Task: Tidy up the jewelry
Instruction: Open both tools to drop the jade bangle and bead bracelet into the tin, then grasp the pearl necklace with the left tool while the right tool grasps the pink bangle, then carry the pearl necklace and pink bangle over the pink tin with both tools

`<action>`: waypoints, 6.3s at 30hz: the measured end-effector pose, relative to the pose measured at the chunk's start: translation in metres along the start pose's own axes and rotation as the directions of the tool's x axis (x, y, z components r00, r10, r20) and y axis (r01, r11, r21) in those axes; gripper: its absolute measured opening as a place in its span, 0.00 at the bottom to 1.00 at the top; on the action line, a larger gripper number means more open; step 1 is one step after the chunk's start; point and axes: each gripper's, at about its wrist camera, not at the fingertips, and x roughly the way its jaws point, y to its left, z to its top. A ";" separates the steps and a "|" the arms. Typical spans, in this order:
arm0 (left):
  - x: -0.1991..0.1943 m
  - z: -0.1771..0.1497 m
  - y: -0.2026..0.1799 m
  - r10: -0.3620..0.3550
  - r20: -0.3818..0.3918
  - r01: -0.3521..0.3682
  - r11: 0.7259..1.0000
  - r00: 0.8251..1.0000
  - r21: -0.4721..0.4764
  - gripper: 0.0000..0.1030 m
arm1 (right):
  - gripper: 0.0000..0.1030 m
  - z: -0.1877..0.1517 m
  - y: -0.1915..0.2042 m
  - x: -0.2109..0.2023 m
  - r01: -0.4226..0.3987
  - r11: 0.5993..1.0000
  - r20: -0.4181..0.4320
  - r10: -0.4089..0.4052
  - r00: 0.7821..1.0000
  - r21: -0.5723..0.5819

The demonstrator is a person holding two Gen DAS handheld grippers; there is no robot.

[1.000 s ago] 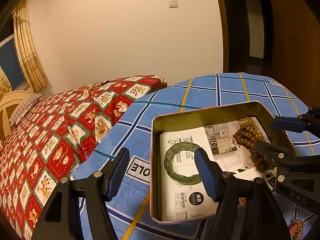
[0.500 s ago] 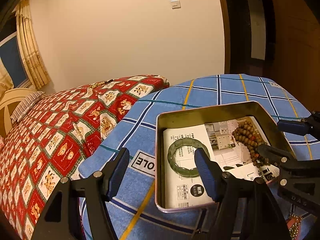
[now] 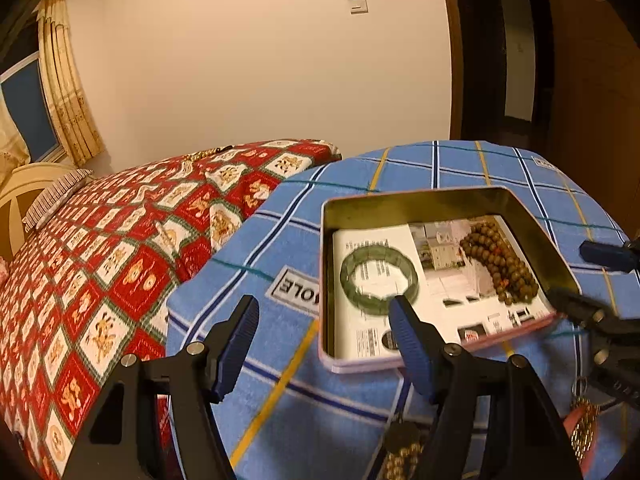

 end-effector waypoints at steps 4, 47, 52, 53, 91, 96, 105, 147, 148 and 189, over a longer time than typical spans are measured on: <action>-0.011 -0.014 0.003 0.004 -0.003 -0.004 1.000 1.000 -0.007 0.66 | 0.56 -0.007 -0.003 -0.015 0.005 1.000 0.019 -0.005 1.000 0.014; -0.057 -0.106 -0.027 -0.178 -0.109 0.179 0.984 0.978 -0.003 0.15 | 0.13 -0.087 0.071 -0.061 -0.135 0.989 -0.051 0.132 0.990 -0.063; -0.070 -0.097 -0.016 -0.185 -0.068 0.183 0.982 0.980 -0.038 0.06 | 0.12 -0.086 0.067 -0.067 -0.141 0.989 -0.025 0.140 0.990 -0.046; -0.073 -0.095 -0.013 -0.186 -0.059 0.184 0.982 0.981 -0.040 0.06 | 0.12 -0.085 0.066 -0.069 -0.141 0.989 -0.017 0.140 0.990 -0.043; -0.111 -0.035 -0.005 -0.143 0.099 0.140 0.990 0.985 0.031 0.06 | 0.13 -0.050 0.035 -0.099 -0.080 0.996 0.104 0.082 0.991 -0.025; -0.106 -0.029 -0.006 -0.142 0.101 0.139 0.990 0.985 0.037 0.06 | 0.12 -0.044 0.030 -0.097 -0.072 0.997 0.112 0.075 0.991 -0.025; -0.099 -0.020 -0.007 -0.136 0.105 0.131 0.990 0.985 0.046 0.06 | 0.12 -0.036 0.024 -0.093 -0.065 0.997 0.119 0.068 0.991 -0.030; -0.057 0.033 -0.006 -0.092 0.143 0.079 0.993 0.985 0.093 0.06 | 0.12 0.018 0.007 -0.063 -0.019 0.995 0.156 0.034 0.987 -0.096; -0.055 0.034 -0.007 -0.090 0.142 0.077 0.993 0.986 0.095 0.06 | 0.12 0.019 0.007 -0.062 -0.018 0.995 0.157 0.033 0.987 -0.099; 0.044 0.058 -0.027 -0.083 0.049 0.077 0.989 0.995 0.126 0.06 | 0.13 0.052 -0.008 0.027 -0.038 0.991 0.064 0.047 0.997 -0.128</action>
